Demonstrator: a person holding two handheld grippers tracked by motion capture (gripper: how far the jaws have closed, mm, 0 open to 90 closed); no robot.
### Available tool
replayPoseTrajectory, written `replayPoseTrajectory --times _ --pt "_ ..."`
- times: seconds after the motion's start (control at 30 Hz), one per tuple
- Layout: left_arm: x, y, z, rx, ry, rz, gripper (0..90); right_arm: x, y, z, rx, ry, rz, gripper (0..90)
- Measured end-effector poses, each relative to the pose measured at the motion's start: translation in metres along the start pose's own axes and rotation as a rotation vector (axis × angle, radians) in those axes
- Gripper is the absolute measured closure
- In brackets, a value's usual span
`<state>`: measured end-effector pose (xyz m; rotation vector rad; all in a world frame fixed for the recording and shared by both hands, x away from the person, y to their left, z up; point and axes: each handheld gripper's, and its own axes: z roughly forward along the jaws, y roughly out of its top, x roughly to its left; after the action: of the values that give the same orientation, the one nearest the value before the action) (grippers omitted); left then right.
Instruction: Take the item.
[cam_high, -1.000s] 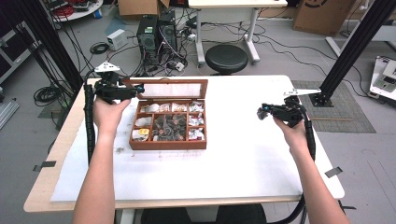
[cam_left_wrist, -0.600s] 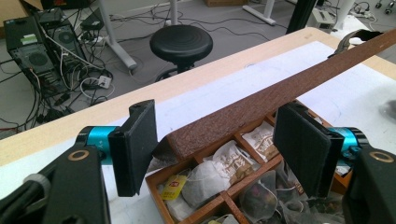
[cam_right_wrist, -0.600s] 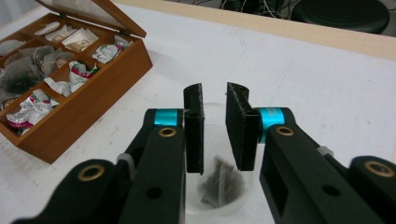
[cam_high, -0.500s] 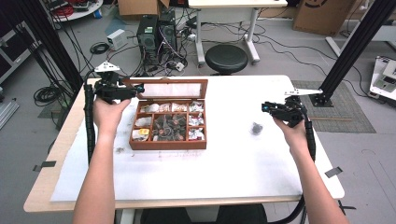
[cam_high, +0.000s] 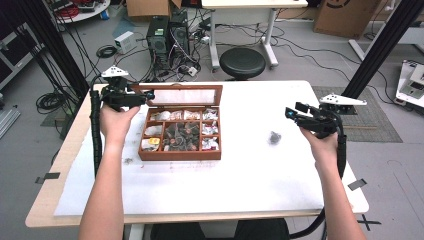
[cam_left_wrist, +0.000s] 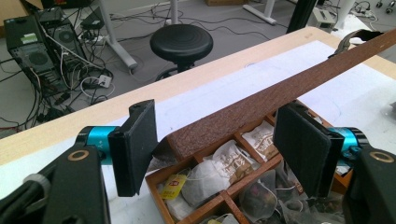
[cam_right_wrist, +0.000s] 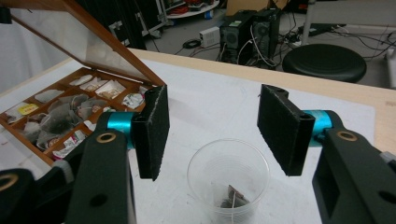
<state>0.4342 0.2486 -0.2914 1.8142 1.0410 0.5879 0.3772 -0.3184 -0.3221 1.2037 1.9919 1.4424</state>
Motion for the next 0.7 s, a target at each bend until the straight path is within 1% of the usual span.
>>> replayPoseTrajectory --times 0.03,0.1,0.23,0.47,0.57,0.7 --pt "0.0 0.0 0.0 0.0 0.001 0.001 30.8 0.001 0.001 -0.001 0.001 0.001 -0.001 40.9" --pt "0.0 -0.001 0.0 -0.005 0.001 0.001 30.7 0.003 0.001 -0.004 -0.008 0.008 -0.008 40.8" --pt "-0.001 -0.001 0.0 -0.002 0.006 -0.002 30.5 0.004 0.001 -0.009 -0.018 0.006 -0.03 39.9" --pt "-0.001 -0.001 0.0 -0.002 0.008 0.0 30.3 0.001 0.001 -0.014 -0.039 0.01 -0.019 38.9" --pt "-0.002 -0.001 0.0 -0.004 0.014 -0.003 30.0 0.0 0.001 -0.015 -0.039 0.009 -0.01 37.9" --pt "-0.003 -0.001 0.001 -0.002 0.018 -0.004 29.4 0.0 0.001 -0.017 -0.045 0.006 -0.014 37.9"
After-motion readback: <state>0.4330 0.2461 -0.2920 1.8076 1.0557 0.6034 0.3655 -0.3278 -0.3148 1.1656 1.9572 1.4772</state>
